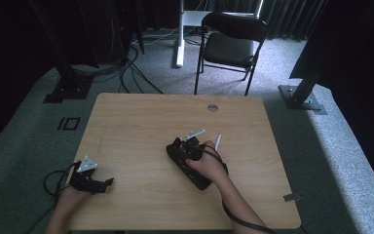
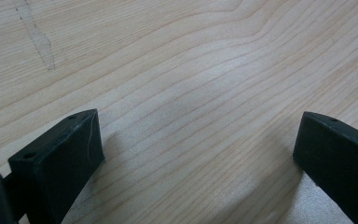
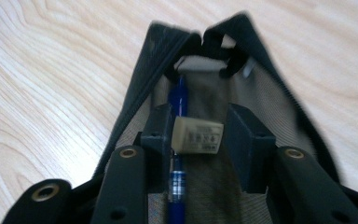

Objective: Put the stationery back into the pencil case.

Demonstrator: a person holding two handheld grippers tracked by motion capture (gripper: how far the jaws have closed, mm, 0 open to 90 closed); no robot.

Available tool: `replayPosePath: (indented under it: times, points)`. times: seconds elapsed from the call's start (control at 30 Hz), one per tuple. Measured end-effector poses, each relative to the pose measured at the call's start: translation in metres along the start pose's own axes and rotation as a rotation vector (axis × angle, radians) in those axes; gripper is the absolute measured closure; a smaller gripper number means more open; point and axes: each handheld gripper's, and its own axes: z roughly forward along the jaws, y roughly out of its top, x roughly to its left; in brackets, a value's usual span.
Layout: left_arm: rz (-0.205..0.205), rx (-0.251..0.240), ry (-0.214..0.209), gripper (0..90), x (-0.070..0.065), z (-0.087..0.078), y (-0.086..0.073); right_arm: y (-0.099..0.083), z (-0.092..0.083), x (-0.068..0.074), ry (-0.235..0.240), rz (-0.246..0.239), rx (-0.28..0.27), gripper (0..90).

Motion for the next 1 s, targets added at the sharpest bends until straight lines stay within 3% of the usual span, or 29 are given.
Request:
replayPosePath:
  times: [0.17,0.3,0.47,0.5,0.7,0.8,1.0]
  points:
    - [0.0,0.0,0.0,1.6,0.0,0.0,0.0,0.003,-0.029,-0.009,0.01,0.036,-0.093,62.0]
    - [-0.001,-0.001,0.0,1.6,0.0,0.0,0.0,0.004,-0.051,-0.024,-0.028,0.066,-0.161,61.9]
    - [0.001,0.0,0.0,1.6,0.0,0.0,0.0,-0.001,-0.057,-0.046,-0.092,0.112,-0.167,61.8]
    - [0.0,-0.001,0.0,1.6,0.0,0.0,0.0,-0.006,-0.055,-0.057,-0.117,0.142,-0.158,61.6]
    - [0.0,0.0,0.0,1.6,0.0,0.0,0.0,-0.026,-0.035,-0.088,-0.219,0.232,-0.112,60.5]
    - [0.0,0.0,0.0,1.6,0.0,0.0,0.0,-0.035,-0.022,-0.097,-0.235,0.281,-0.091,59.6]
    - [0.0,0.0,0.0,1.6,0.0,0.0,0.0,-0.046,-0.001,-0.106,-0.249,0.328,-0.049,61.0]
